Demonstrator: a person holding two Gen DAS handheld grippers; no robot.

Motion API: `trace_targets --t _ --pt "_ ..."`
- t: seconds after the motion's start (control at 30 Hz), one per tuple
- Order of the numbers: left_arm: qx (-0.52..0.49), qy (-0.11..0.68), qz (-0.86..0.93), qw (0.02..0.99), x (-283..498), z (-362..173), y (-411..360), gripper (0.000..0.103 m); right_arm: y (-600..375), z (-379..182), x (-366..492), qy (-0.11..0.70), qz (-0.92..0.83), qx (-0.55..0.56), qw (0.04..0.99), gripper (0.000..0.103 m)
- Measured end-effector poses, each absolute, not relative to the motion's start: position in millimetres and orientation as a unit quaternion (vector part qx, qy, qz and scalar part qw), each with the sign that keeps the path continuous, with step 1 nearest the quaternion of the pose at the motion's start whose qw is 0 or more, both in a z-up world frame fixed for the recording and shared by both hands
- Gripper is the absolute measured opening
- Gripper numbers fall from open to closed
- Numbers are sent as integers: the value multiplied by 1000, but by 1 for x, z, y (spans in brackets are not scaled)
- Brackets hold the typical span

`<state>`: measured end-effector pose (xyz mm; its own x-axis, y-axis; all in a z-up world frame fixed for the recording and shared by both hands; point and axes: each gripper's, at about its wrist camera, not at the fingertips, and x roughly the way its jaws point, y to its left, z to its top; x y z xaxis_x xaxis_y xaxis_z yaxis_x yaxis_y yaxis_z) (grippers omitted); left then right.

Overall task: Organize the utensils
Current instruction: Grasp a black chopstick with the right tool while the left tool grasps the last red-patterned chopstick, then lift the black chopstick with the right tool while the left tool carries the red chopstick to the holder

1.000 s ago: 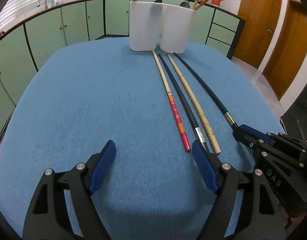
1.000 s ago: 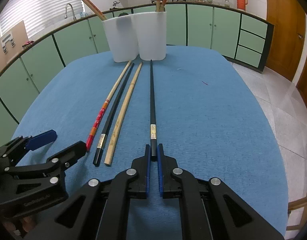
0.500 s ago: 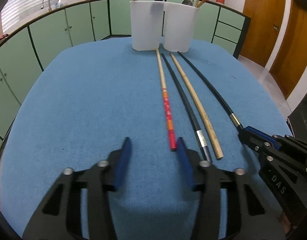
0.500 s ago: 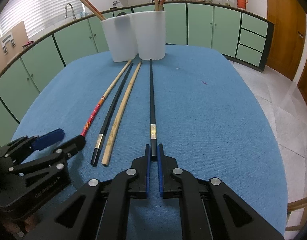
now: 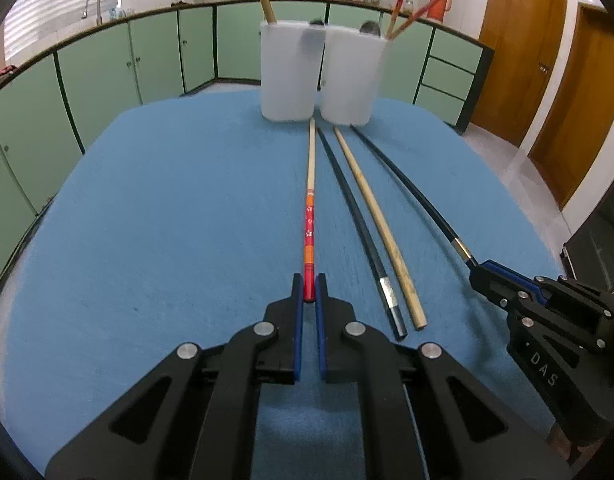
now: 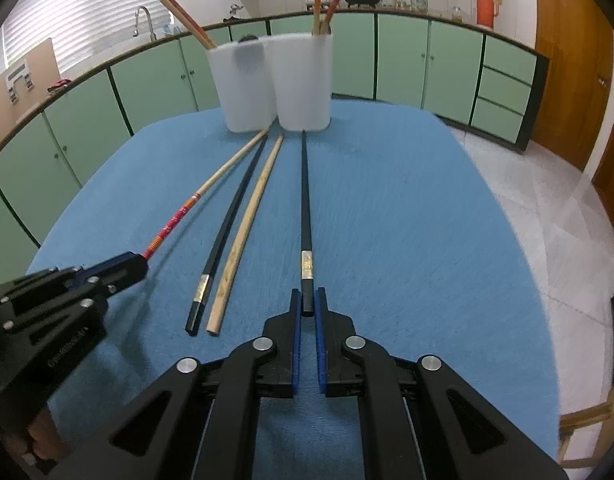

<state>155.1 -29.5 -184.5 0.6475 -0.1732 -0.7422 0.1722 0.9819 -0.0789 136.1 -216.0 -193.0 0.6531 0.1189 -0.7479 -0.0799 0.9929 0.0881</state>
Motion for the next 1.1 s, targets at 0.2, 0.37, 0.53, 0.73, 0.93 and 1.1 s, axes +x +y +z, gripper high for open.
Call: trace_targets --t 0.2,0.37,0.53,0.73,0.93,1.1 --pt "3 378 -92 921 145 -160 -23 5 -220 -168 129 388 54 18 920 6" --pt "0 348 -91 933 140 -132 -18 5 -224 -144 123 364 52 15 930 6" --pt "-6 314 -90 945 136 -102 -14 5 -230 -114 119 336 51 18 940 6" --pt "-15 276 -93 956 136 -69 -10 5 -234 -84 116 308 51 17 950 6" --pt "-21 252 -101 962 141 -45 -7 5 -239 -56 121 287 58 18 956 6" --pt "-26 241 -108 964 146 -29 -7 5 -241 -39 127 277 68 18 958 6"
